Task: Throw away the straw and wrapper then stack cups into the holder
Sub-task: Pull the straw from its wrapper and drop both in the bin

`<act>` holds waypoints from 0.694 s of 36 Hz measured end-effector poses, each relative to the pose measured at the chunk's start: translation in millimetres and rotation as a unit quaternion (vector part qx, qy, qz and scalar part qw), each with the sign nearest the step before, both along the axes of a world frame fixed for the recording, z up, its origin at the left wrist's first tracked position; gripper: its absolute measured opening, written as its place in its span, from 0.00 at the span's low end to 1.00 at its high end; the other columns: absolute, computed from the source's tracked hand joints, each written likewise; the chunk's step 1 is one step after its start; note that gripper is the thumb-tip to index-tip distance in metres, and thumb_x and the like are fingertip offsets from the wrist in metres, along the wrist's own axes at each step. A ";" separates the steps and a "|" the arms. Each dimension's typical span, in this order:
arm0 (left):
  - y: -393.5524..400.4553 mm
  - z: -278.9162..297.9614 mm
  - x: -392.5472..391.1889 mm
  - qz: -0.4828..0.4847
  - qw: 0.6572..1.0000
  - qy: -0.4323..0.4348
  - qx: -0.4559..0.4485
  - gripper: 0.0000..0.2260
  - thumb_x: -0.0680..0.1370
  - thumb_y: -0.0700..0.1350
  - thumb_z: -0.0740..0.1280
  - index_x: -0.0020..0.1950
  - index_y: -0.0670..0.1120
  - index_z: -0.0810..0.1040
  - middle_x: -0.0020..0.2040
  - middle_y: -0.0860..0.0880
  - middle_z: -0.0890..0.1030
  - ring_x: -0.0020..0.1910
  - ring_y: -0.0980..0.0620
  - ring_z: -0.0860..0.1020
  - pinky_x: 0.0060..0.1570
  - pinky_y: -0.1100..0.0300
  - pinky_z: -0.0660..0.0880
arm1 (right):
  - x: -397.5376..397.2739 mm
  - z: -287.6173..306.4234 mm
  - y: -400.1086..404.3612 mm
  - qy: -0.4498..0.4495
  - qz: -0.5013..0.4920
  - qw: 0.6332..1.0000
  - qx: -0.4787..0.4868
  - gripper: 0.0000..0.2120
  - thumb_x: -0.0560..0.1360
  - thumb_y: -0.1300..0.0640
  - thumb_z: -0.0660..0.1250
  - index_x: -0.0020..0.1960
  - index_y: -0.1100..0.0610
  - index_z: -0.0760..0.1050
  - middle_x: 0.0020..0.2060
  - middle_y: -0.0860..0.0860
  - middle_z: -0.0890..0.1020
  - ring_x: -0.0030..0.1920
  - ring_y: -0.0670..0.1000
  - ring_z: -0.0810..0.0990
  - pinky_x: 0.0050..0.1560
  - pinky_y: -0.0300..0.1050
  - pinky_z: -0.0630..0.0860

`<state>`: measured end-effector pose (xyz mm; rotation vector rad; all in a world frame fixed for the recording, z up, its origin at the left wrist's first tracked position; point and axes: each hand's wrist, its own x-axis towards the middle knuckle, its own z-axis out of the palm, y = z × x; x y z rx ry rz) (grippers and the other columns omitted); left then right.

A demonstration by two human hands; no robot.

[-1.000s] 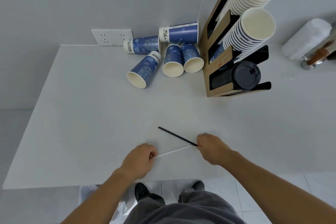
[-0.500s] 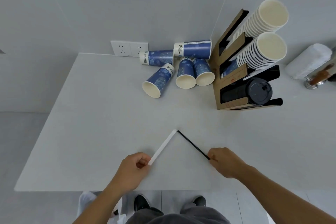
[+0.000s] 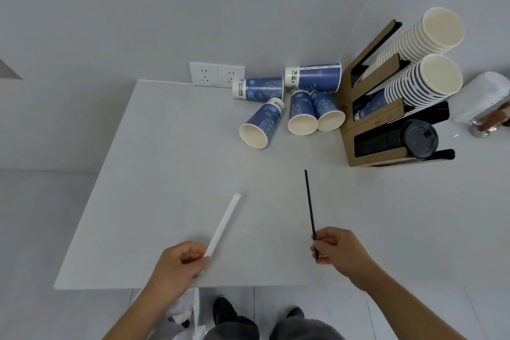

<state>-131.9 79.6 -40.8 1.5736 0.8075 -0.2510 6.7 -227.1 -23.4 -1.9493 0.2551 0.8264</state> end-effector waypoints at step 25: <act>-117.3 15.4 -130.1 0.254 0.965 0.011 -0.061 0.10 0.70 0.28 0.72 0.48 0.38 0.84 0.42 0.36 0.84 0.39 0.47 0.81 0.43 0.57 0.78 | -28.3 12.4 -14.1 0.045 0.127 0.983 0.125 0.05 0.72 0.72 0.69 0.48 0.67 0.79 0.36 0.62 0.84 0.37 0.56 0.83 0.49 0.55 0.83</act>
